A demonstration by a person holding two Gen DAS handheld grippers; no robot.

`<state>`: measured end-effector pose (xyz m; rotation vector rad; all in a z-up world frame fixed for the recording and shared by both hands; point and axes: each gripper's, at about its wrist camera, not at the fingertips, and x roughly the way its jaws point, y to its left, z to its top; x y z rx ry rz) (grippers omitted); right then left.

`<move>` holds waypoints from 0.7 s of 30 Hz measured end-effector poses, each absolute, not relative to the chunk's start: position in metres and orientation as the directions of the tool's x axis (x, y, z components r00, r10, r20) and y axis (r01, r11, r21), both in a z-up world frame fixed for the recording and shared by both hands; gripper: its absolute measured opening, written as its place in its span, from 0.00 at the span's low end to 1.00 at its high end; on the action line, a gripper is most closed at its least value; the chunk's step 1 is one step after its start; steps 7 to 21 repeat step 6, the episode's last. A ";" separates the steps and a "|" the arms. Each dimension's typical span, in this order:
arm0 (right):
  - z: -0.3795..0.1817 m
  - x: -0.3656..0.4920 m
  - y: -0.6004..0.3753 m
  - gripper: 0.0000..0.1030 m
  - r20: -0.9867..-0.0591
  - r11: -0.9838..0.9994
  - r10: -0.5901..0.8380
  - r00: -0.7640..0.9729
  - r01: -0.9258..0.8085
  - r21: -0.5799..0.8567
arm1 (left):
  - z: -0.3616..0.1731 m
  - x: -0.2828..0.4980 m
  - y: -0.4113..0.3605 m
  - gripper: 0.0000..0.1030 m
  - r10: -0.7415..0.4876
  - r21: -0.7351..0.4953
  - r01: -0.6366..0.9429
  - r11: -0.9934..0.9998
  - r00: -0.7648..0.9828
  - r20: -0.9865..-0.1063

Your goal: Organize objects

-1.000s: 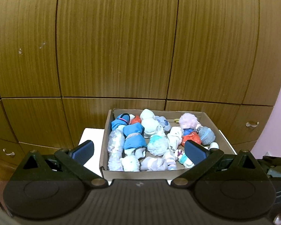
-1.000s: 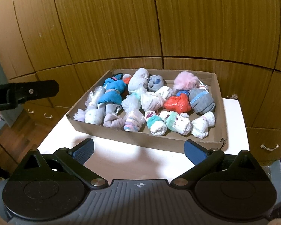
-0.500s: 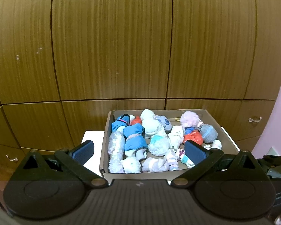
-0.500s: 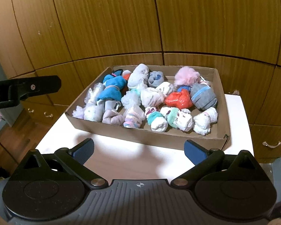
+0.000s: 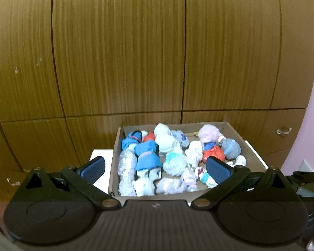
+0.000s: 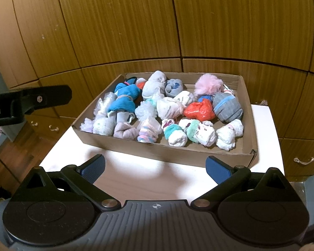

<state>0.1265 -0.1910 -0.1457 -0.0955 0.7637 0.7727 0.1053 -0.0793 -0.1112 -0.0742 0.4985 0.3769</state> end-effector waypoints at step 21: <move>-0.148 0.125 -0.189 0.99 -0.660 0.724 0.595 0.458 -0.663 0.192 | -0.108 0.105 -0.085 0.99 0.325 0.041 -0.348 0.937 0.819 -0.472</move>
